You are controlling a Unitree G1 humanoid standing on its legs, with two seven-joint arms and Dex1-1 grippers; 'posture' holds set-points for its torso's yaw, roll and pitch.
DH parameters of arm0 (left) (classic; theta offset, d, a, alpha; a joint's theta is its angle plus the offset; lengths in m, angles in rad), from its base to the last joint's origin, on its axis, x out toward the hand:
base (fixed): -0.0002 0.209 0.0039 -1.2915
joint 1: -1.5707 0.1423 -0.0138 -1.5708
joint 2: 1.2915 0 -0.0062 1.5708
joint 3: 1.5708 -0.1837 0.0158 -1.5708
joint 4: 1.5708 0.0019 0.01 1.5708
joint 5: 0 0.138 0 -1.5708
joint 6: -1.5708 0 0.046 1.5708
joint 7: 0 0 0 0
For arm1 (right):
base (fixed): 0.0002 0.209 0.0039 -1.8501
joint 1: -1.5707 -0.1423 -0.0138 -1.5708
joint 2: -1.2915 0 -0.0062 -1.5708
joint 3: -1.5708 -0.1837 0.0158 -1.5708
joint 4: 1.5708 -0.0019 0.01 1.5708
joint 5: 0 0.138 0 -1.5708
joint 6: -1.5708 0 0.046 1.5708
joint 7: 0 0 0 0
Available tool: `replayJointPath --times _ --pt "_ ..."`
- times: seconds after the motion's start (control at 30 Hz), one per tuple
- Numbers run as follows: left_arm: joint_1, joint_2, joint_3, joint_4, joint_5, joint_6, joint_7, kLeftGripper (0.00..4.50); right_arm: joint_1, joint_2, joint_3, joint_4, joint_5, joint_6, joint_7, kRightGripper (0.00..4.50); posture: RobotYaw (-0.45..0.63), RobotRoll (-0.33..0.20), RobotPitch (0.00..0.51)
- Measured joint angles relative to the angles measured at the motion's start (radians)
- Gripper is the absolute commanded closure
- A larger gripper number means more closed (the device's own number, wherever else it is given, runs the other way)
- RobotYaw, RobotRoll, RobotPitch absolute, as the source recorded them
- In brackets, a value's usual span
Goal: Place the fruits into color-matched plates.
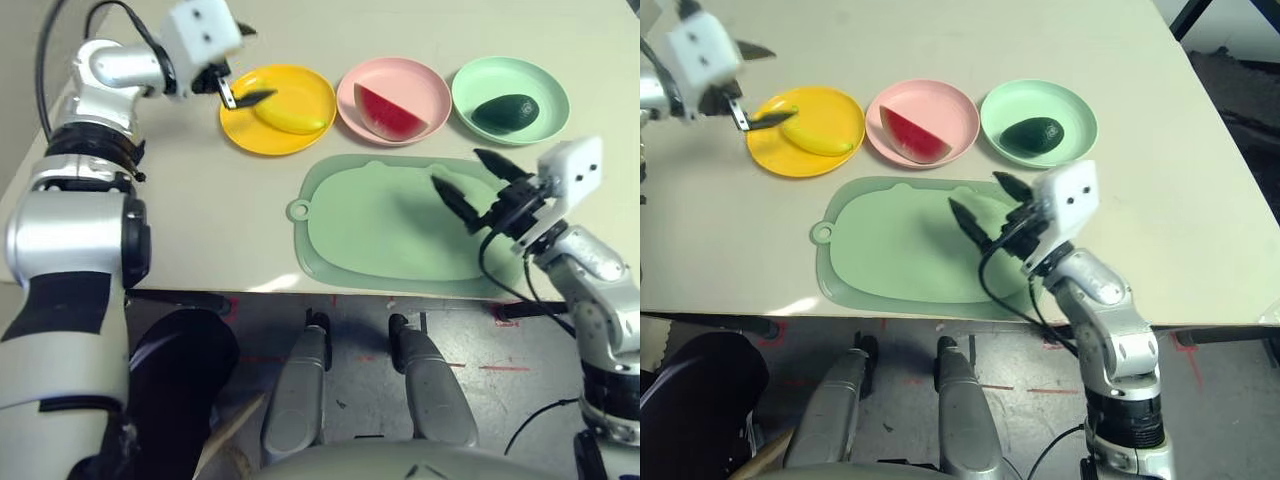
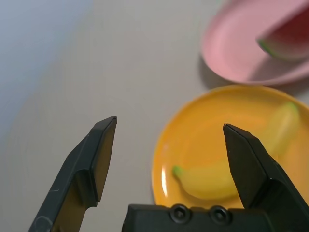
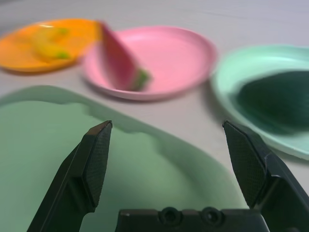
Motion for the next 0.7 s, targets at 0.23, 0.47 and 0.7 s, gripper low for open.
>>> replayJointPath --times 0.23,0.47,0.7 --pt "0.218 0.030 0.176 -0.181 -0.191 0.202 0.101 0.02 0.035 -0.078 -0.155 0.310 0.001 -0.215 0.128 0.00 -0.08 0.000 0.348" --pt "0.541 -0.019 0.318 -0.539 -0.335 0.439 0.322 0.02 -0.039 -0.127 -0.236 0.697 0.009 -0.464 0.268 0.00 -0.06 0.000 0.362" --pt "0.829 -0.070 0.365 -0.894 -0.409 0.628 0.453 0.02 -0.212 -0.195 -0.256 1.046 0.010 -0.633 0.362 0.00 -0.04 0.000 0.385"
